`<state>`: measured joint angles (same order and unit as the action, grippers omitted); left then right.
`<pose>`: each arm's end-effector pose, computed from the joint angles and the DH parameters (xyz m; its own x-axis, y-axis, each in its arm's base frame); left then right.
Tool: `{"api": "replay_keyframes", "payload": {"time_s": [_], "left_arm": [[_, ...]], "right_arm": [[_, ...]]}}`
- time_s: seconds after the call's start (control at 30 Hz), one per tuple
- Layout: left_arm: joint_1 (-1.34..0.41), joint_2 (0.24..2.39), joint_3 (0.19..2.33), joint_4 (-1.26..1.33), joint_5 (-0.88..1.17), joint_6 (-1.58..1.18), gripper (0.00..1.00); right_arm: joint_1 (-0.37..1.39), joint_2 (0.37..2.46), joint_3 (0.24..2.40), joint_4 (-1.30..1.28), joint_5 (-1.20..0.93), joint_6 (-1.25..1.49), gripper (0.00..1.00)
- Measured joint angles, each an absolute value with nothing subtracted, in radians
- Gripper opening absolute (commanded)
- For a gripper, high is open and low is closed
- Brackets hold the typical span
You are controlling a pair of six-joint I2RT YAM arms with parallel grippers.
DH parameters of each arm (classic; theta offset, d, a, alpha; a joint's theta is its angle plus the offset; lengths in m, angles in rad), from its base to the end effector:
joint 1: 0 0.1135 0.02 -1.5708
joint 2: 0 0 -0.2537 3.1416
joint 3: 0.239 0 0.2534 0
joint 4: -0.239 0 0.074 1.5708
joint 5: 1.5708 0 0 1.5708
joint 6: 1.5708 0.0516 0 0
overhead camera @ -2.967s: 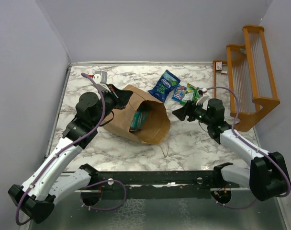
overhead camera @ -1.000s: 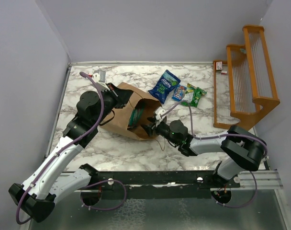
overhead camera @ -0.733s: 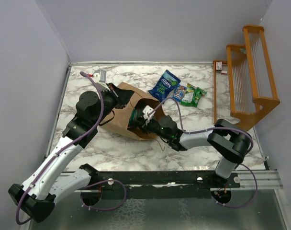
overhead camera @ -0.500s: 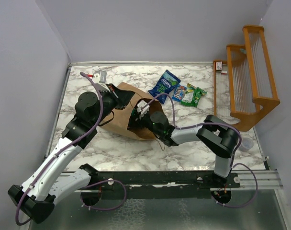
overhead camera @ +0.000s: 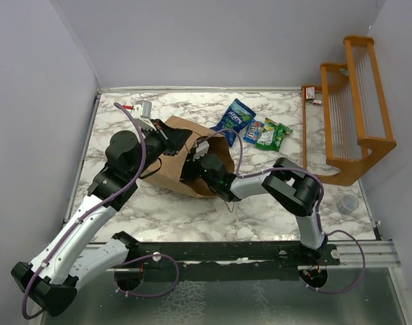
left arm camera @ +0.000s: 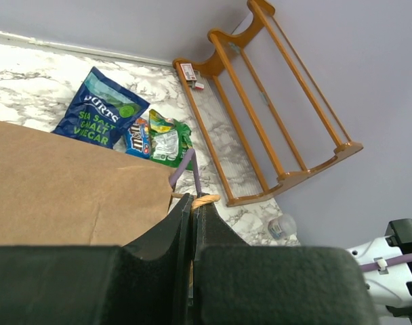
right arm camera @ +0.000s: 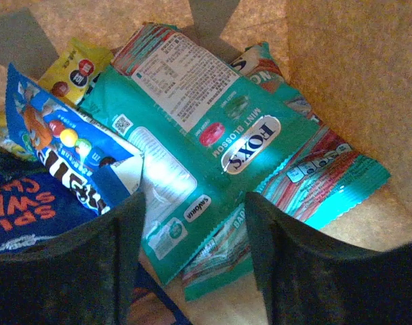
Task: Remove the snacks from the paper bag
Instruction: Take out the snack from the paper bag.
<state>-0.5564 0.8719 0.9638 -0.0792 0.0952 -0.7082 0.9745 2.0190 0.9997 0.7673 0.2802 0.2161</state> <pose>0.1857 -0.1213 0.3916 -0.3863 -0.5223 -0.7603 0.4676 0.5996 -0.6495 0.2531 0.3475 0.1331 -0.2750 -0.0383 -0.9607 -0.5997 0.7878 0.1403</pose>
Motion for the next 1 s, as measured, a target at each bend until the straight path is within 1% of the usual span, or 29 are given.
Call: {"api": "replay_keyframes", "payload": {"time_s": [0.07,0.17,0.3,0.37,0.43,0.67,0.73,0.87,1.0], "left_arm": [[-0.556,0.876,0.964,-0.072,0.104,-0.711,0.0],[-0.556,0.886,0.964,-0.059,0.116,-0.717,0.0],[-0.556,0.898,0.964,-0.052,0.128,-0.725,0.0],[-0.556,0.902,0.964,-0.052,0.131,-0.727,0.0],[-0.556,0.902,0.962,-0.052,0.133,-0.729,0.0],[-0.556,0.902,0.949,-0.044,0.134,-0.746,0.0],[-0.556,0.902,0.948,-0.045,0.134,-0.747,0.0],[-0.556,0.896,0.947,-0.055,0.125,-0.747,0.0],[-0.556,0.859,0.932,-0.079,0.088,-0.746,0.0]], "right_arm": [[0.974,2.036,1.022,0.757,0.289,0.233,0.68],[0.974,2.064,1.061,0.754,0.305,0.25,0.69],[0.974,2.12,1.14,0.731,0.313,0.262,0.65],[0.974,2.147,1.171,0.727,0.313,0.266,0.58],[0.974,2.167,1.194,0.719,0.313,0.27,0.48],[0.974,2.199,1.244,0.7,0.289,0.282,0.09],[0.974,2.199,1.245,0.701,0.278,0.279,0.02],[0.974,2.187,1.239,0.702,0.248,0.274,0.01],[0.974,2.119,1.193,0.709,0.224,0.273,0.01]]}}
